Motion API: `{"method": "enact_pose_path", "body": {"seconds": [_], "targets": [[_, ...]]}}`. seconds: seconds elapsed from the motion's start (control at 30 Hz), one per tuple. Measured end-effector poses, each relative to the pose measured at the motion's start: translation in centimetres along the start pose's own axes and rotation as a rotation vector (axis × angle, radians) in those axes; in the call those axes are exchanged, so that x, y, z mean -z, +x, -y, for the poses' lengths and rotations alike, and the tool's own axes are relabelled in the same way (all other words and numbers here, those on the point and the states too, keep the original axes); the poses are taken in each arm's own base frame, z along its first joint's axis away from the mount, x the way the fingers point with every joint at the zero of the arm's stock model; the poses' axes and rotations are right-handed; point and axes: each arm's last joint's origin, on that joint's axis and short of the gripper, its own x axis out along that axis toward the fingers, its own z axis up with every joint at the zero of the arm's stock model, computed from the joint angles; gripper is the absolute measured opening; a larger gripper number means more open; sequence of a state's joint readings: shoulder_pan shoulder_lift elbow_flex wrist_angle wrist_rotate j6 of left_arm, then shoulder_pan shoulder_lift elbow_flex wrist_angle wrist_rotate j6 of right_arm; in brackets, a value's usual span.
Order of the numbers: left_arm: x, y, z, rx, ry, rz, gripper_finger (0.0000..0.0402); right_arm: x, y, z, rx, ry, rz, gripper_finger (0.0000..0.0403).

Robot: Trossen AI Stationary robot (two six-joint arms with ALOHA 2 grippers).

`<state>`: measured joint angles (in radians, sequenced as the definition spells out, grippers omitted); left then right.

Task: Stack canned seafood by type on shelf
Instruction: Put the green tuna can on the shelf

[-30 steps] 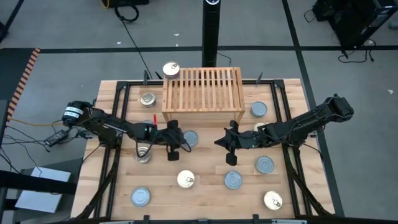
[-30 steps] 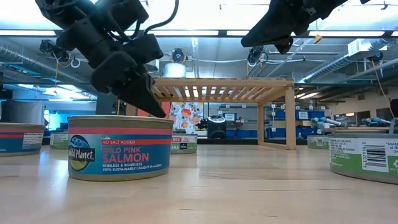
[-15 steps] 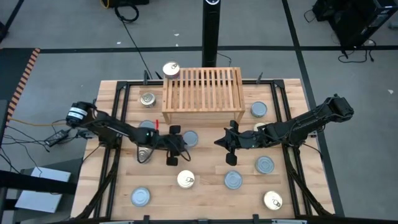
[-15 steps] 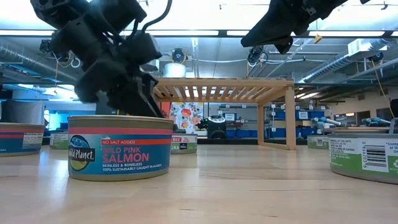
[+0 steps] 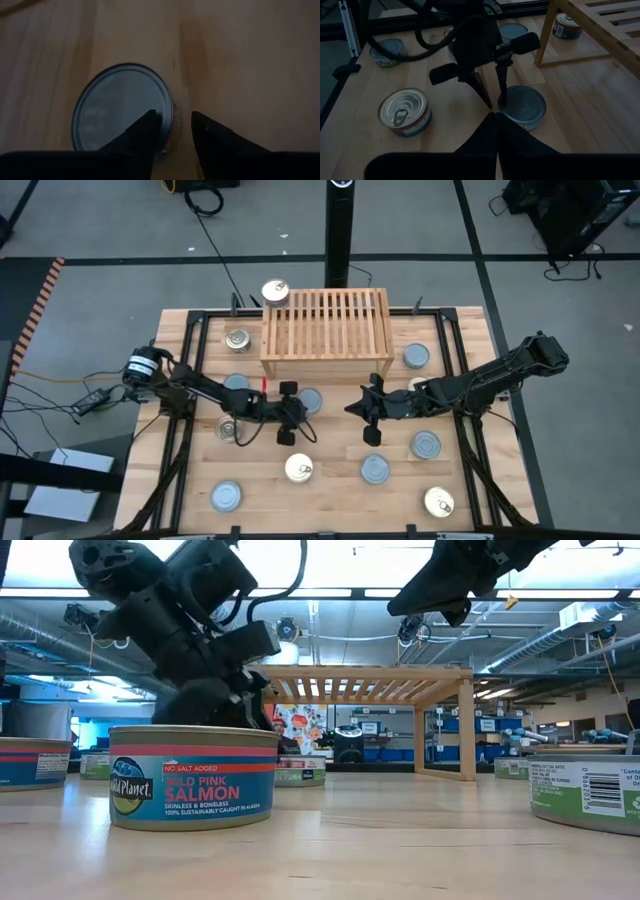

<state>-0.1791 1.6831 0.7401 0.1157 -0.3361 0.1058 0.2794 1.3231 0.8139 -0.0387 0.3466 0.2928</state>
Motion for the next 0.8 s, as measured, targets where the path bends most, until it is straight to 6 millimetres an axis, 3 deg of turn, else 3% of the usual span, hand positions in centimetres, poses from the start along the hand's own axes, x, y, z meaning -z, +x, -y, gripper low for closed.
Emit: {"method": "enact_pose_path", "body": {"seconds": [0.33, 0.8], "targets": [[-1.5, 0.3, 0.9, -0.032, 0.197, -0.095, 0.0013, 0.0, 0.0, 0.0, 0.0, -0.003, 0.0, 0.0016], [-6.4, -1.8, 1.6, 0.06, 0.254, -0.116, 0.0001, 0.0, 0.0, 0.0, 0.0, -0.008, 0.0, 0.0021]]}}
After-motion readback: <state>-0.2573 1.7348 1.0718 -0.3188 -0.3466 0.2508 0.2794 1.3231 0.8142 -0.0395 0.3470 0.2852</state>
